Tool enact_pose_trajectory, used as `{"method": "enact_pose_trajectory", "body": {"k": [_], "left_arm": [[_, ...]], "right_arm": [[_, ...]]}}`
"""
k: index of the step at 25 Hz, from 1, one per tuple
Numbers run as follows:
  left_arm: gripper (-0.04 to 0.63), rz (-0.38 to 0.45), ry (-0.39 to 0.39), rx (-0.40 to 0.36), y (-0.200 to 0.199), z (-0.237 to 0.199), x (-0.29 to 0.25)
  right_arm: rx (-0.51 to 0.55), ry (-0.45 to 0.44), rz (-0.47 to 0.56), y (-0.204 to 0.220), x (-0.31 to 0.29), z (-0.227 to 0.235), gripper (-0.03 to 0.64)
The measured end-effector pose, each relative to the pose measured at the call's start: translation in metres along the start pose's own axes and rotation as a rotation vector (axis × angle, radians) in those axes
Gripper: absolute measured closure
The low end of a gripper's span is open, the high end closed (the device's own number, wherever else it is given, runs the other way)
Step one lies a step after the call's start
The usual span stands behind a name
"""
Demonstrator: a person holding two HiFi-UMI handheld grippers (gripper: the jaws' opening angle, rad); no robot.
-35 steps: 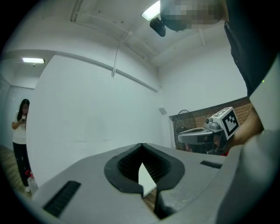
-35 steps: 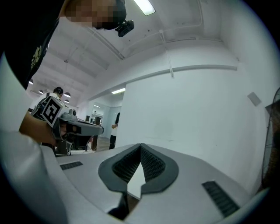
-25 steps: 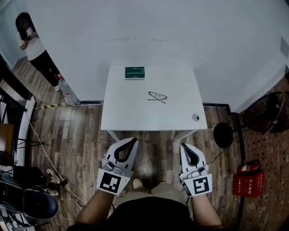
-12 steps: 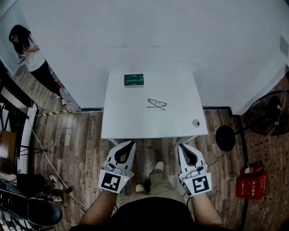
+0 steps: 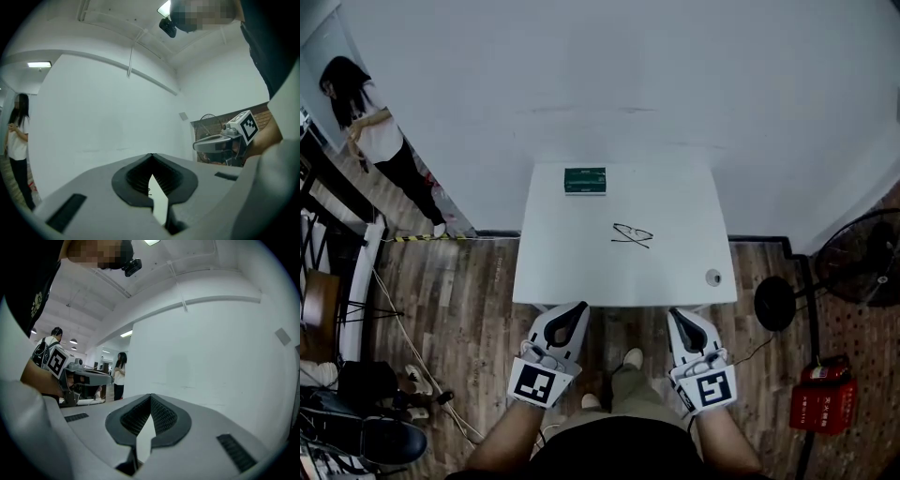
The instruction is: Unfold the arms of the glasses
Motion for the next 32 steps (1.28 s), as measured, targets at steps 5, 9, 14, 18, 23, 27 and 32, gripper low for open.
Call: {"method": "enact_pose_trajectory", "body": {"k": [5,9,14,18,23,27,32], "left_arm": [[0.589,-0.030,0.023,0.046,0.011,-0.006,-0.018],[0.589,-0.085,-0.008,0.078,0.019,-0.015,-0.030],[0.589,-0.072,0.010,0.081,0.022,-0.019,-0.048],[0.589,-0.068,0.017,0.071,0.024,-0.021,-0.065],[0.589,-0.108,0.010,0.087,0.033,-0.025,-0.084],[0.589,-0.118,-0.017,0.101,0.031,-0.031,-0.102],[0.589,-0.111,-0.031,0.114,0.030,-0.034,-0.125]], "right_arm": [[-0.011,-0.020,-0.016,0.011,-0.012,0.014,0.618],[-0.012,-0.026,-0.032,0.015,-0.020,0.025,0.618],[-0.025,-0.022,-0.041,0.025,-0.029,0.041,0.618],[-0.044,-0.014,-0.048,0.032,-0.037,0.055,0.618],[-0.056,-0.013,-0.054,0.039,-0.047,0.072,0.618],[-0.060,-0.028,-0.061,0.043,-0.059,0.087,0.618],[-0.066,-0.049,-0.056,0.043,-0.075,0.109,0.618]]}}
Point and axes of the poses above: the fingertips, and each gripper's own axes: x backward along the fingers, z to its right, y out of its underside, the point moved 9 cm from there along x, backward along the fingers, and after that the axes turned 8 degrees about x, right-handed, at the moved point
